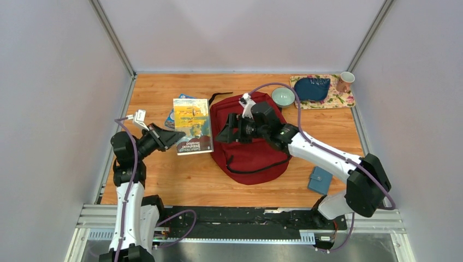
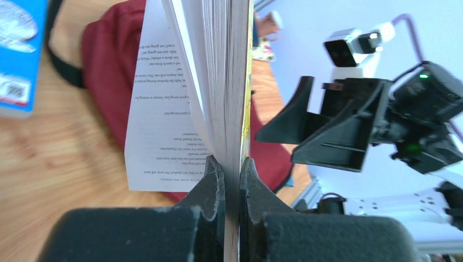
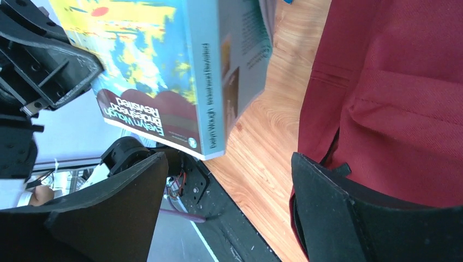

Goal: Pack the student bag
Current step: Place the book in the student bag.

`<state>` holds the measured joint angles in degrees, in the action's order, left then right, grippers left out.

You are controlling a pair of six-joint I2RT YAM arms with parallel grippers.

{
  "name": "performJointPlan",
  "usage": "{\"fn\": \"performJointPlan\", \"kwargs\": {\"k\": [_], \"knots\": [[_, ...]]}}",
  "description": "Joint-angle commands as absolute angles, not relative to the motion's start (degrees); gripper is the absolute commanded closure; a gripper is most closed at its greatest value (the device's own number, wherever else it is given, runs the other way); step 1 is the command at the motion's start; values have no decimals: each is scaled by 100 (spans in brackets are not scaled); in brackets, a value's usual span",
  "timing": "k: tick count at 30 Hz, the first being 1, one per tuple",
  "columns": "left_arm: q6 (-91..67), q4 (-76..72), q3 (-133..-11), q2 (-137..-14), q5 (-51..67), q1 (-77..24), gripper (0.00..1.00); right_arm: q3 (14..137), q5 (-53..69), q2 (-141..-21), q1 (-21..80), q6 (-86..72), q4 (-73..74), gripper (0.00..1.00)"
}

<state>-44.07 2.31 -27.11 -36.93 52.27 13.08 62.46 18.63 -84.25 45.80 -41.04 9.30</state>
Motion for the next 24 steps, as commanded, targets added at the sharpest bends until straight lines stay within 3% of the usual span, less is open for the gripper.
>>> {"fn": "performJointPlan", "kwargs": {"k": [1,12,24], "knots": [[-6062,-2639,-2620,-3682,6135,1205,100,6100,2241,-7823,4500,-4034,510,13],[-6529,-3760,-2312,-3902,5660,19,100,5801,2487,-7690,4491,-4368,-167,13],[-6979,-4711,-2066,-4236,5591,-535,100,5599,2864,-7681,4491,-4561,-860,14]]}}
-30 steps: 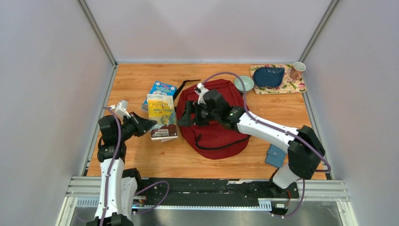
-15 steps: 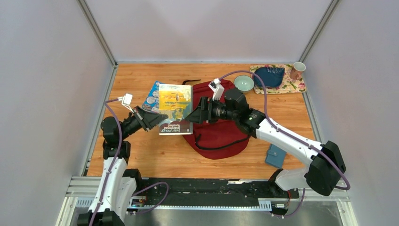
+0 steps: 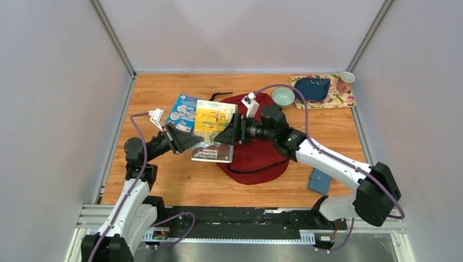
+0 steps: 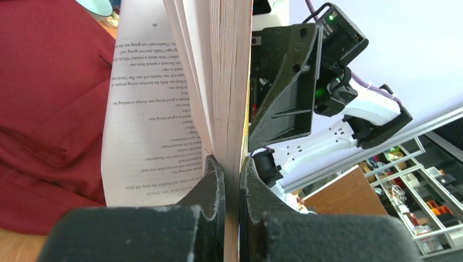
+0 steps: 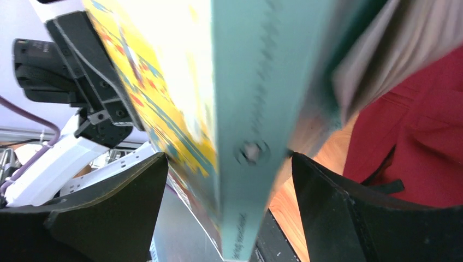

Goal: Pack the student bag
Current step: Place the book in the student bag.

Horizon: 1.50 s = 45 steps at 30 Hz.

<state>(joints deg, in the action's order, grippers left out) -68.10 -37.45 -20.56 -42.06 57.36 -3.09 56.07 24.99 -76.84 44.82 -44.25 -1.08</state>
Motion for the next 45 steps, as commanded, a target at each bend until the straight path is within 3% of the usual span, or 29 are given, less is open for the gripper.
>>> {"fn": "performJointPlan", "kwargs": {"k": [1,4,7,8,9,10,11,12,13,16,28,45], "knots": [[-6952,-4711,-2031,-4262,5546,-658,100,5590,2944,-7699,4483,-4649,-957,15],[-6812,-4659,-1969,-4385,5441,-904,100,5458,3295,-7717,4491,-4833,-1553,28],[-6514,-4168,-1995,-4447,5256,-984,98,5414,3445,-7647,4491,-4878,-1687,53],[-6147,-3583,-2039,-4421,5212,-984,91,5379,3463,-7603,4465,-4887,-1714,67],[-5900,-3186,-2109,-4395,5064,-984,66,5283,3463,-7568,4439,-4904,-1740,74],[-5619,-2764,-2301,-4360,4958,-984,53,5213,3489,-7454,4412,-4948,-1845,81],[-5094,-1977,-2407,-4298,4844,-984,40,5142,3524,-7392,4334,-5009,-1898,94],[-4880,-1682,-2565,-4280,4617,-984,25,5002,3559,-7331,4290,-5062,-1959,97],[-4643,-1487,-2610,-4237,4501,-984,24,4931,3664,-7226,4237,-5106,-2125,100],[-4815,-1563,-2523,-4315,4394,-984,23,4747,3936,-7093,4122,-5317,-2512,100],[-6371,-4313,-2013,-5115,5053,-1098,22,4605,4569,-7286,4096,-6169,-3997,100],[-8901,-8234,-1907,-6125,5757,-1204,21,5000,5492,-7804,4052,-6021,-3947,100]]}}
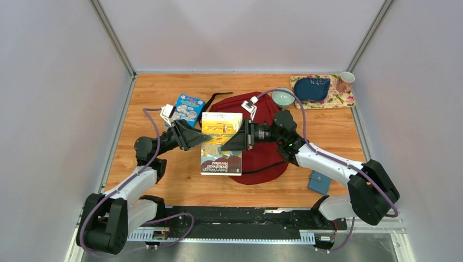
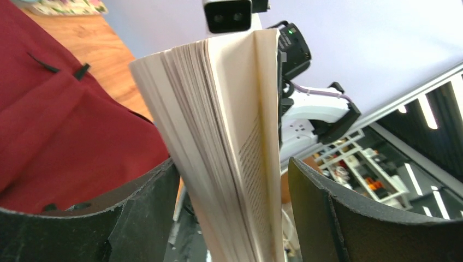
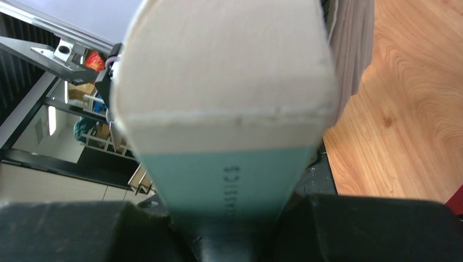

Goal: Pack the student bag
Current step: Place the book in the student bag.

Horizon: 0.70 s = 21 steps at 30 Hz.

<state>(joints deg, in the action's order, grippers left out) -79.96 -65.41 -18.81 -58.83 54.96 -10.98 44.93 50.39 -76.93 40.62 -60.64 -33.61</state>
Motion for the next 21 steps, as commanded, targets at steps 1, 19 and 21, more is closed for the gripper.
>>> {"fn": "performJointPlan", "kwargs": {"k": [1,19,21], "knots": [[-8982,-8531,-1916,-6239,5766,-1222,21,5044,5615,-7831,4052,-6003,-3894,100],[-6682,-5105,-2057,-5398,5284,-1345,100,5987,3722,-7648,3648,-3550,825,27],[-5981,-4354,-2065,-4978,4608,-1345,100,5688,2870,-7235,3455,-3769,870,12]]}}
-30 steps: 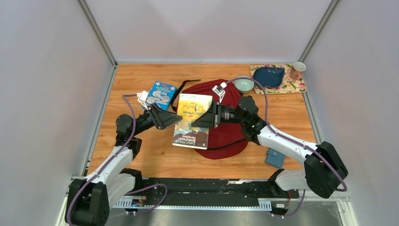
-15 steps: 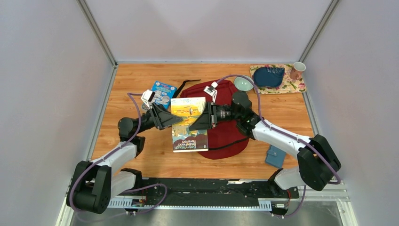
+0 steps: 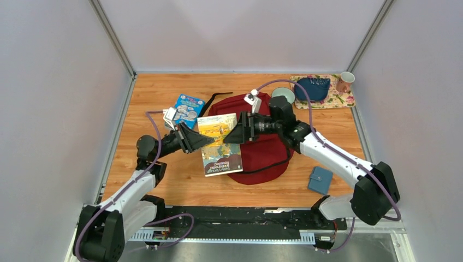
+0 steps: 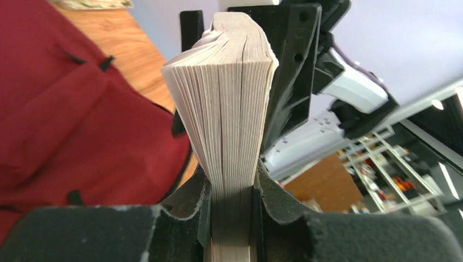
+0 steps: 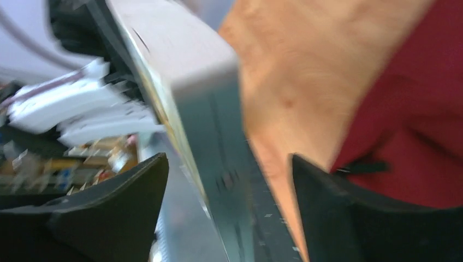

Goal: Pack the student bag
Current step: Place the book in the student bag.

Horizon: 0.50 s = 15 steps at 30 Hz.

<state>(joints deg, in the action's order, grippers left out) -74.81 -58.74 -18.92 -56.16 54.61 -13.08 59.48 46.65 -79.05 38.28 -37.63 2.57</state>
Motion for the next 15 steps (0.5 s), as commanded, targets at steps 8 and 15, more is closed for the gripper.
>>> {"fn": "performJointPlan", "kwargs": {"k": [8,15], "knots": [[-5668,-2917,-1707,-3903,2148,-1345,100,3993,2109,-5838,3190,-4595,555,11],[-6915,-4164,-1029,-3674,1187,-1353,100,2507,1918,-4966,3594,-6098,-1359,11]]}}
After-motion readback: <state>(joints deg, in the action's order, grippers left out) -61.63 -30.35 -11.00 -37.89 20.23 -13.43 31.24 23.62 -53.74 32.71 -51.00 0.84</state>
